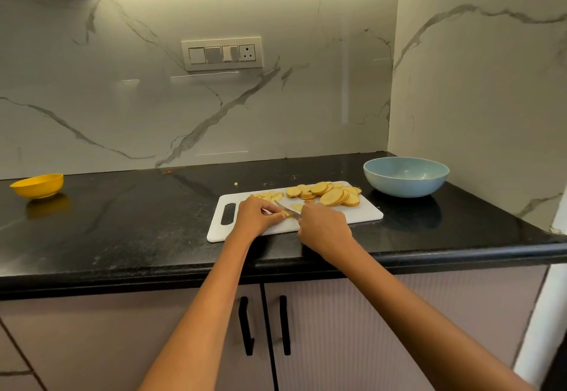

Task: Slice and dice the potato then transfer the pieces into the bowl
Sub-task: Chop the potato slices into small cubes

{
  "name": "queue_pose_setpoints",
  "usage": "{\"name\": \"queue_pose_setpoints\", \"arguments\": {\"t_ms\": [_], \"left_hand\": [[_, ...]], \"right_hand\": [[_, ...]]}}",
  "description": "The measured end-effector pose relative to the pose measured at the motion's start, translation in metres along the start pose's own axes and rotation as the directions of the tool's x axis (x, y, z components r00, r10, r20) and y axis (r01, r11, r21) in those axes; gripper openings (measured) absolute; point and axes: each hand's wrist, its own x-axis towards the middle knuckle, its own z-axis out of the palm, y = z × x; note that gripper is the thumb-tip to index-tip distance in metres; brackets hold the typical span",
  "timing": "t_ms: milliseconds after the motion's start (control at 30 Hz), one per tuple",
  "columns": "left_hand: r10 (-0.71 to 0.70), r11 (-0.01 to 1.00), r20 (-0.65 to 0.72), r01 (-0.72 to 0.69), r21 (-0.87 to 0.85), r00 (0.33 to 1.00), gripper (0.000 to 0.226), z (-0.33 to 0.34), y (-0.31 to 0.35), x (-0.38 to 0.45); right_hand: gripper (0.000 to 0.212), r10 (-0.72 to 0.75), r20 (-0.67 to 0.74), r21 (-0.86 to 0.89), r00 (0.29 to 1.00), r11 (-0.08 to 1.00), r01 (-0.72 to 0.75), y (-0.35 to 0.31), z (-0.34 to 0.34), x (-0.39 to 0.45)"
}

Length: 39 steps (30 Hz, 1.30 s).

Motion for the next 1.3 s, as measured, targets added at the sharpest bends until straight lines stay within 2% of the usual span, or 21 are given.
{"name": "queue_pose_setpoints", "arguments": {"t_ms": [233,400,533,733,1300], "left_hand": [[0.024,1.000,-0.013,-0.024,-0.005,1.000,0.016,0.000,0.000,-0.001],[0.021,0.999,-0.006,-0.021,-0.027,1.000,0.017,0.001,-0.004,-0.001],[-0.002,0.993,-0.004,0.001,-0.117,1.000,0.022,0.000,-0.010,0.000],[-0.047,0.981,-0.108,0.025,-0.192,0.993,0.017,0.001,-0.011,0.002],[0.020,1.000,-0.062,-0.019,0.024,0.998,0.015,0.001,-0.002,-0.003]], "right_hand": [[0.023,-0.130,-0.062,-0.215,0.990,0.970,0.114,0.002,0.007,-0.024],[0.024,-0.056,-0.061,-0.139,0.997,0.989,0.047,0.006,0.005,-0.013],[0.023,0.029,-0.042,0.012,0.999,1.000,-0.028,0.010,0.005,-0.011],[0.024,0.017,-0.018,0.059,1.000,0.998,-0.016,0.007,0.007,-0.015],[0.028,-0.060,-0.042,-0.108,0.997,0.993,0.055,-0.012,0.002,-0.008]]}}
